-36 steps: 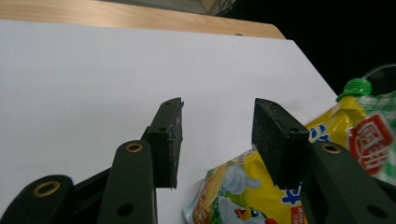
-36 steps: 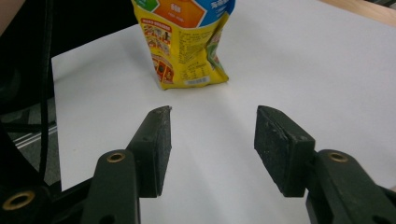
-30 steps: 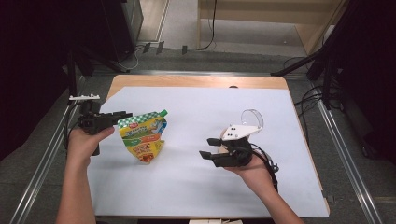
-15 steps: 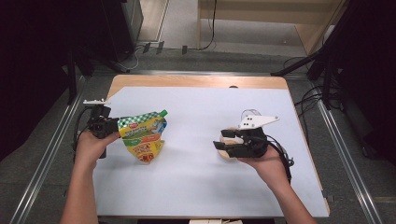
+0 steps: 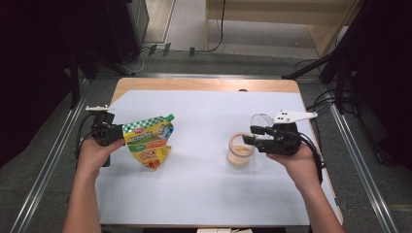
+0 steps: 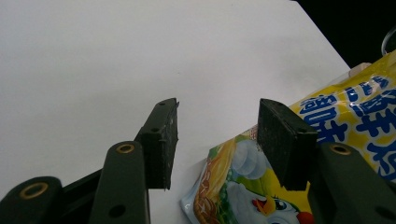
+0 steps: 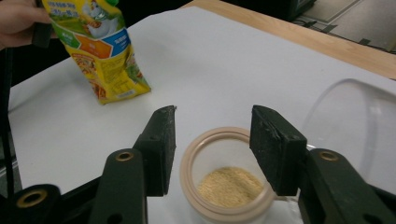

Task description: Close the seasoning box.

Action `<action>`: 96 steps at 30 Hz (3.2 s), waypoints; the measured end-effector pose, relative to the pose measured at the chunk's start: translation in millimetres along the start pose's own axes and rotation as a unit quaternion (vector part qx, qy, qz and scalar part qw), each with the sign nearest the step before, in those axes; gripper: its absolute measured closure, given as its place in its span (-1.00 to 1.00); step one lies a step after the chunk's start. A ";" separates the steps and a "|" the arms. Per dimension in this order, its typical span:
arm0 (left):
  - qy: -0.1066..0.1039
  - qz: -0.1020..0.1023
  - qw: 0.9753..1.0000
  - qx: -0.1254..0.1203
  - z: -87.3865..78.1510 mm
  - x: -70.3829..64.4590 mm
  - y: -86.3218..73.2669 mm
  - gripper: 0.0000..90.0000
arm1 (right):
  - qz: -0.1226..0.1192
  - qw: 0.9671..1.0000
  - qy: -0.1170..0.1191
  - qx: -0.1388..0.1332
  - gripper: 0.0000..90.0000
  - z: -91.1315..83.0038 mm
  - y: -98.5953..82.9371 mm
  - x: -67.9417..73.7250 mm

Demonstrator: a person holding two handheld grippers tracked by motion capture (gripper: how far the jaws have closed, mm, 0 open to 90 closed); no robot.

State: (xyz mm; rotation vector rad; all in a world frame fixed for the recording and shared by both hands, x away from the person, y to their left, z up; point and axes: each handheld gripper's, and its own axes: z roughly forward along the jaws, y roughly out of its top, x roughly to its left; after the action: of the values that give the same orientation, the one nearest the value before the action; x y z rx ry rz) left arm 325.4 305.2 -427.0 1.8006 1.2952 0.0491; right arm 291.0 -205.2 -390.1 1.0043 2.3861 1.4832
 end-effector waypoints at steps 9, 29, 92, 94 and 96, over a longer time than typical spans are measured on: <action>0.002 0.001 1.000 0.004 1.6 0.0 -0.8 0.09 | 0.007 1.000 -0.021 -0.009 0.58 -33.1 3.6 -16.6; 0.003 0.003 1.000 0.002 1.6 0.6 -1.5 0.08 | 0.069 0.994 -0.090 -0.007 1.00 -27.0 -26.9 -57.1; 0.016 0.001 1.000 0.019 9.9 2.9 -7.4 0.04 | 0.070 0.993 -0.096 -0.021 -0.34 -11.9 -54.9 -89.2; 0.017 0.000 1.000 0.020 10.2 3.4 -7.7 0.04 | 0.066 0.992 -0.103 -0.016 -0.38 -9.3 -59.4 -91.9; 0.015 -0.001 1.000 0.021 10.5 3.6 -7.9 0.03 | 0.060 0.992 -0.109 -0.007 -0.40 -7.1 -63.4 -94.9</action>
State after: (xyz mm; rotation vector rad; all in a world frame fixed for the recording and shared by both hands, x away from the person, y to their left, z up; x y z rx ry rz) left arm 326.4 301.8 -440.1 1.8413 1.3278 0.0486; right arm 331.2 -286.6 -459.6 1.2564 2.1943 1.3460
